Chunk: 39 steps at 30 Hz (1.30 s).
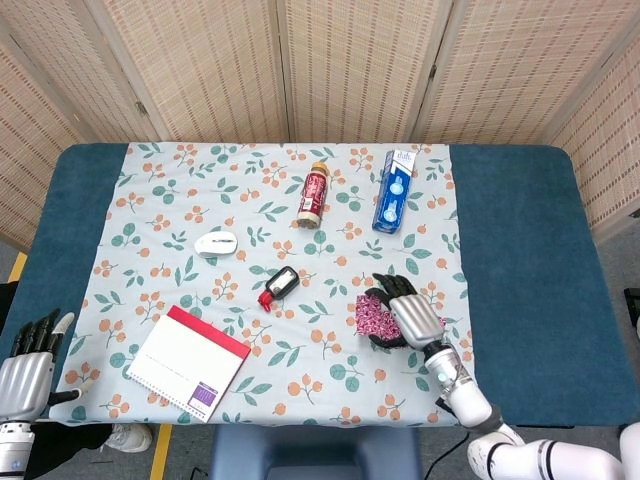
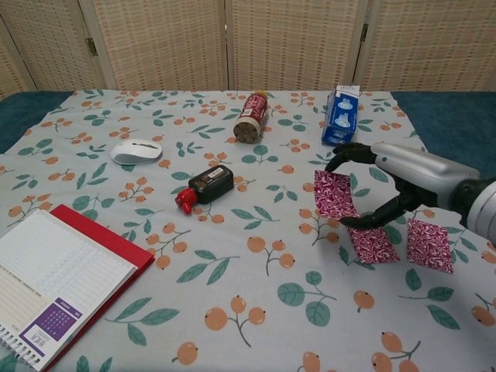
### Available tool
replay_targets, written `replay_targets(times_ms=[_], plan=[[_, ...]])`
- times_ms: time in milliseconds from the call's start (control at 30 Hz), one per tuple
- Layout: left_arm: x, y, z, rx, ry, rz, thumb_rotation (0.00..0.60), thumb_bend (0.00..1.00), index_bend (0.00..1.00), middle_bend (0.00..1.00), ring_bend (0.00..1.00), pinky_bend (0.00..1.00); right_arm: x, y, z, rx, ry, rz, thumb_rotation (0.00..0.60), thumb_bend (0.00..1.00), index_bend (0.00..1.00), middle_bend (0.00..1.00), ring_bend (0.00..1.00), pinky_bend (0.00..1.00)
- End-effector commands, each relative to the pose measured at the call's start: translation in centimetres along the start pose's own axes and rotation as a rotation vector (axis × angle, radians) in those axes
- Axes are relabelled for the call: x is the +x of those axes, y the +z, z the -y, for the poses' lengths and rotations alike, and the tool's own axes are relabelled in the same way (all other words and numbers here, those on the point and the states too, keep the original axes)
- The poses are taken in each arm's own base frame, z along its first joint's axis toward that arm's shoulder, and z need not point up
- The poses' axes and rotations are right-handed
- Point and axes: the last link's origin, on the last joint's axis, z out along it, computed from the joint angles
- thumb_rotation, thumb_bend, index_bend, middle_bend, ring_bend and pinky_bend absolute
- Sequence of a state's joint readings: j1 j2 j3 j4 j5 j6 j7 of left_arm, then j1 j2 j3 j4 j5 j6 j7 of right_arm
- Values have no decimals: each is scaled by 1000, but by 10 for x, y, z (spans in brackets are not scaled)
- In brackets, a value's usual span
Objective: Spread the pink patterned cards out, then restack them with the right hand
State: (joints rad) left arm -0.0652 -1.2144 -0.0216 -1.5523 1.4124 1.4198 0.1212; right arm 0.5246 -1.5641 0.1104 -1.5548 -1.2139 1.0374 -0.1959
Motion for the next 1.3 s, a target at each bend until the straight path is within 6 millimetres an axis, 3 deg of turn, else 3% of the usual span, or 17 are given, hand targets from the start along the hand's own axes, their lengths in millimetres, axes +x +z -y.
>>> replay_targets(times_ms=[33,233,400,800,1300], plan=[[-2,1,-1,-4,-2,7,600,88,88,0,60,0,3,-26,-25,-96,16,6,501,291,283,80,0,0],[-4,3,-6,-27,-2,11,600,88,88,0,60,0,2,-62,-59,-215,60,25,504,291,283,80,0,0],[-3,3,-10,-40,1,12,600,89,88,0,60,0,-4,-73,-78,-277,76,51,502,291,283,79,0,0],[-3,3,-9,-36,5,20,600,88,88,0,61,0,-15,-62,-87,-307,107,86,500,292,252,74,0,0],[-5,5,-6,-33,1,25,600,88,87,0,62,0,-13,-52,-86,-308,119,78,497,291,224,67,0,0]])
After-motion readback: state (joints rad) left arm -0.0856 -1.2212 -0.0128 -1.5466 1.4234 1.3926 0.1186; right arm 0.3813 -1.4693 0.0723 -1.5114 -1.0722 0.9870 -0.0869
